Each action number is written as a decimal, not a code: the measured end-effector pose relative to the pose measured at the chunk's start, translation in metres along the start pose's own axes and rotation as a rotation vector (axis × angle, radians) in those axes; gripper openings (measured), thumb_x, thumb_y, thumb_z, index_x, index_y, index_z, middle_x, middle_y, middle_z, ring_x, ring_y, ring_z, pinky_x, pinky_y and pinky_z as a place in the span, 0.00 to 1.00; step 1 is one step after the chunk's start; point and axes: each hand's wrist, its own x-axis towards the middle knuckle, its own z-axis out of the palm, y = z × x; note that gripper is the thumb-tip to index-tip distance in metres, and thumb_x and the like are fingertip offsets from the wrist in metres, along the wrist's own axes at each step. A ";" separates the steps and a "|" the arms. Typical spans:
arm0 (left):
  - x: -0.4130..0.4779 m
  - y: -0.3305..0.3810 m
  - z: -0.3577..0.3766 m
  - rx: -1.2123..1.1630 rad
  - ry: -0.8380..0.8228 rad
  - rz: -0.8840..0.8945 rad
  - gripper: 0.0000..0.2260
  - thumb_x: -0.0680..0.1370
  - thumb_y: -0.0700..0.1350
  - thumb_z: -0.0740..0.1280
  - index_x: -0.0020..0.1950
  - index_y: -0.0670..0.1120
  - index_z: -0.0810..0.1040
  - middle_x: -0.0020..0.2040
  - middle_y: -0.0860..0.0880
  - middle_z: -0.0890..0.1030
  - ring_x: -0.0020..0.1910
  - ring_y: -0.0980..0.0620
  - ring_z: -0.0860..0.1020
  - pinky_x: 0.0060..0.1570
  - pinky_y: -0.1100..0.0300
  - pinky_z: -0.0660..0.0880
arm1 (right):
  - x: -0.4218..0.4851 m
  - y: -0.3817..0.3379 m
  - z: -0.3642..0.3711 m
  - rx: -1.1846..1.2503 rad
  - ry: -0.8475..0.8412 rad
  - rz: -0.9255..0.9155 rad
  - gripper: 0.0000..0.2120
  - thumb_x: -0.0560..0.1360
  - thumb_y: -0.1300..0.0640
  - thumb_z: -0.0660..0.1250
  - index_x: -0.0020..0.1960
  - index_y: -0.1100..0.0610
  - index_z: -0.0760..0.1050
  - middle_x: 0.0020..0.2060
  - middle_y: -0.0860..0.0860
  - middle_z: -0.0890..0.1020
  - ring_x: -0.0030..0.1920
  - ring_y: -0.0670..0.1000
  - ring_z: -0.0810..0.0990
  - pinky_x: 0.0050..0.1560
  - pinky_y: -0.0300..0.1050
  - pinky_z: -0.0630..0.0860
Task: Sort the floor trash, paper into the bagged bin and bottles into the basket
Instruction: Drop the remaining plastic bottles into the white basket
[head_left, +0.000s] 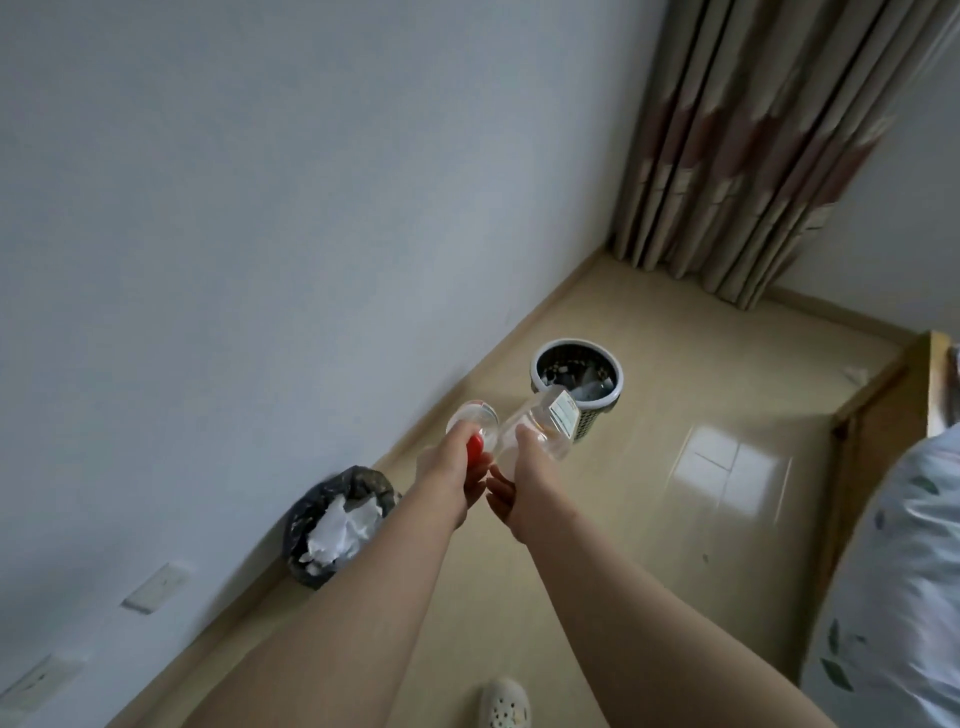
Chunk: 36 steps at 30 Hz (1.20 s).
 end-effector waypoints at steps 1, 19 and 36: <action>0.011 0.011 0.013 -0.014 -0.012 0.005 0.12 0.70 0.49 0.69 0.47 0.43 0.77 0.34 0.46 0.79 0.31 0.53 0.76 0.33 0.60 0.75 | 0.012 -0.017 0.004 0.004 -0.004 -0.013 0.12 0.75 0.44 0.62 0.40 0.51 0.69 0.34 0.52 0.78 0.30 0.46 0.76 0.27 0.36 0.74; 0.252 0.162 0.265 0.317 -0.100 -0.060 0.07 0.71 0.45 0.65 0.37 0.43 0.75 0.29 0.47 0.77 0.27 0.52 0.73 0.31 0.63 0.70 | 0.265 -0.276 0.038 0.060 0.151 0.030 0.15 0.73 0.45 0.63 0.44 0.58 0.73 0.36 0.55 0.80 0.35 0.53 0.79 0.39 0.44 0.77; 0.389 0.151 0.410 0.337 0.070 -0.219 0.15 0.73 0.44 0.64 0.25 0.46 0.70 0.23 0.49 0.72 0.24 0.54 0.68 0.27 0.65 0.63 | 0.445 -0.379 -0.040 -0.324 0.142 0.201 0.15 0.76 0.49 0.63 0.48 0.62 0.73 0.30 0.54 0.74 0.25 0.49 0.69 0.26 0.36 0.65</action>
